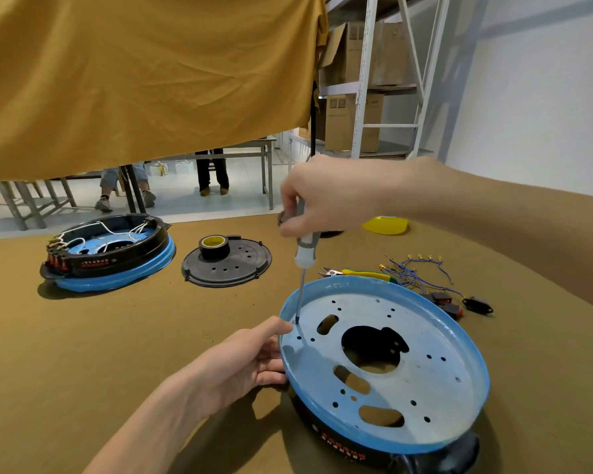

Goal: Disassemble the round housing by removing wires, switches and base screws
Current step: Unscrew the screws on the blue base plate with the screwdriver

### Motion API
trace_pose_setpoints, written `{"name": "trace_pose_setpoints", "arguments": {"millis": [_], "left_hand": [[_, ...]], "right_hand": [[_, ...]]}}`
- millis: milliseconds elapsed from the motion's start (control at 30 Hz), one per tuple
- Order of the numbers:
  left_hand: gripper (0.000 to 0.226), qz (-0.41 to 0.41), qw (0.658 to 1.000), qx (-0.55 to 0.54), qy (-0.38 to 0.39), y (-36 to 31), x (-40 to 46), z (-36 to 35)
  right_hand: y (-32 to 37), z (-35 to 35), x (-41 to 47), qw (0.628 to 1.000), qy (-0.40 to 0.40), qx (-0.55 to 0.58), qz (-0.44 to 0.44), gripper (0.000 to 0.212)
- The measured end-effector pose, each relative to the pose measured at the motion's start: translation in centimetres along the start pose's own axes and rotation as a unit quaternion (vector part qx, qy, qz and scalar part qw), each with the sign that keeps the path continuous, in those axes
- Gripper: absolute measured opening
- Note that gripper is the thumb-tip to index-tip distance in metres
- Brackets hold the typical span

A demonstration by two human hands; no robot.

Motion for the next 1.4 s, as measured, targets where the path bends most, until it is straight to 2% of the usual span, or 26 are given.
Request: {"name": "trace_pose_setpoints", "arguments": {"millis": [33,100,133,200,267,300,333,400,500,567,667,700,767,833,867,933,1000,1033,1067,1133,1233,1300,1367,1400], "left_hand": [[0.048,-0.001,1.0,-0.001,-0.002,0.0,0.0,0.0],[0.048,-0.004,1.0,-0.002,-0.001,0.0,0.0,0.1],[0.048,-0.004,1.0,-0.002,0.0,0.0,-0.1,0.0],[0.048,-0.004,1.0,-0.005,0.003,0.0,-0.1,0.0],[0.049,-0.002,1.0,-0.006,0.004,0.0,-0.1,0.0],[0.05,-0.002,1.0,-0.007,0.004,0.0,-0.1,-0.1],[0.05,-0.004,1.0,-0.006,0.004,0.0,-0.1,-0.1],[0.05,-0.008,1.0,-0.005,0.002,0.0,-0.1,-0.1],[0.049,-0.01,1.0,-0.005,-0.007,0.0,-0.1,-0.1],[0.045,-0.01,1.0,-0.006,-0.008,0.0,0.0,-0.2],[0.041,-0.013,1.0,0.0,-0.005,0.0,0.0,-0.2],[0.041,-0.015,1.0,0.0,-0.005,0.0,0.0,-0.2],[0.043,-0.018,1.0,0.0,-0.004,0.1,0.1,-0.1],[0.043,-0.018,1.0,-0.003,-0.006,0.1,0.1,-0.1],[0.043,-0.018,1.0,-0.004,-0.005,0.1,0.2,-0.1],[0.04,-0.02,1.0,-0.005,0.0,0.1,0.2,-0.1],[0.04,-0.022,1.0,-0.002,0.006,0.1,0.2,-0.1],[0.04,-0.022,1.0,-0.001,0.006,0.1,0.3,-0.1],[0.042,-0.022,1.0,0.0,0.005,0.1,0.3,-0.1],[0.043,-0.023,1.0,-0.001,0.002,0.2,0.3,0.0],[0.042,-0.023,1.0,-0.004,0.002,0.2,0.4,0.0],[0.043,-0.023,1.0,-0.006,0.004,0.2,0.4,0.1],[0.043,-0.024,1.0,-0.005,0.008,0.3,0.5,0.1],[0.042,-0.026,1.0,-0.005,0.011,0.3,0.5,0.1]], "right_hand": [[0.3,0.2,-0.2,0.997,0.035,0.065,0.006,0.019],[0.6,0.7,-0.5,0.988,0.096,0.117,0.008,0.032],[0.6,0.7,-0.5,0.988,0.103,0.115,0.004,0.036],[0.3,0.2,-0.3,0.996,0.068,0.049,-0.022,0.036],[0.1,0.2,-0.2,0.997,-0.012,-0.058,-0.044,0.05],[0.1,0.1,-0.1,0.996,-0.033,-0.075,-0.037,0.05],[0.1,0.0,0.0,0.998,-0.03,-0.055,-0.023,0.043],[0.5,0.4,-0.2,0.998,0.025,0.066,0.0,0.016],[0.6,1.3,-0.7,0.989,0.101,0.112,0.0,0.035],[0.2,0.8,-0.6,0.994,0.076,0.066,-0.03,0.034],[-0.3,0.5,-0.3,0.996,-0.026,-0.079,-0.043,0.051],[-0.3,0.5,-0.2,0.997,-0.031,-0.06,-0.028,0.044],[0.2,0.9,-0.5,0.997,0.023,0.073,0.006,0.02],[0.4,1.5,-0.8,0.988,0.088,0.125,0.028,0.031],[0.3,1.4,-0.8,0.988,0.093,0.123,0.025,0.033],[-0.1,0.8,-0.6,0.997,0.055,0.051,-0.013,0.035],[-0.6,0.6,-0.4,0.996,-0.018,-0.076,-0.032,0.054],[-0.6,0.5,-0.4,0.994,-0.041,-0.097,-0.025,0.054],[-0.5,0.4,-0.4,0.996,-0.047,-0.071,-0.009,0.046],[0.1,0.8,-0.8,0.998,-0.01,0.055,0.029,0.025],[0.8,1.0,-1.1,0.989,0.061,0.122,0.064,0.033],[0.7,0.5,-0.8,0.998,0.029,0.032,0.041,0.039],[0.5,0.6,-0.5,0.996,-0.035,-0.08,0.001,0.056],[0.3,0.7,-0.4,0.995,-0.048,-0.09,-0.007,0.056]]}}
Point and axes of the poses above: each hand's wrist, its own x-axis towards the middle knuckle, its own z-axis out of the back of the hand, y = z × x, the point moved 4 cm from there along x, towards the middle knuckle, and after that the axes turned 14 degrees about x, right-handed, at the moved point
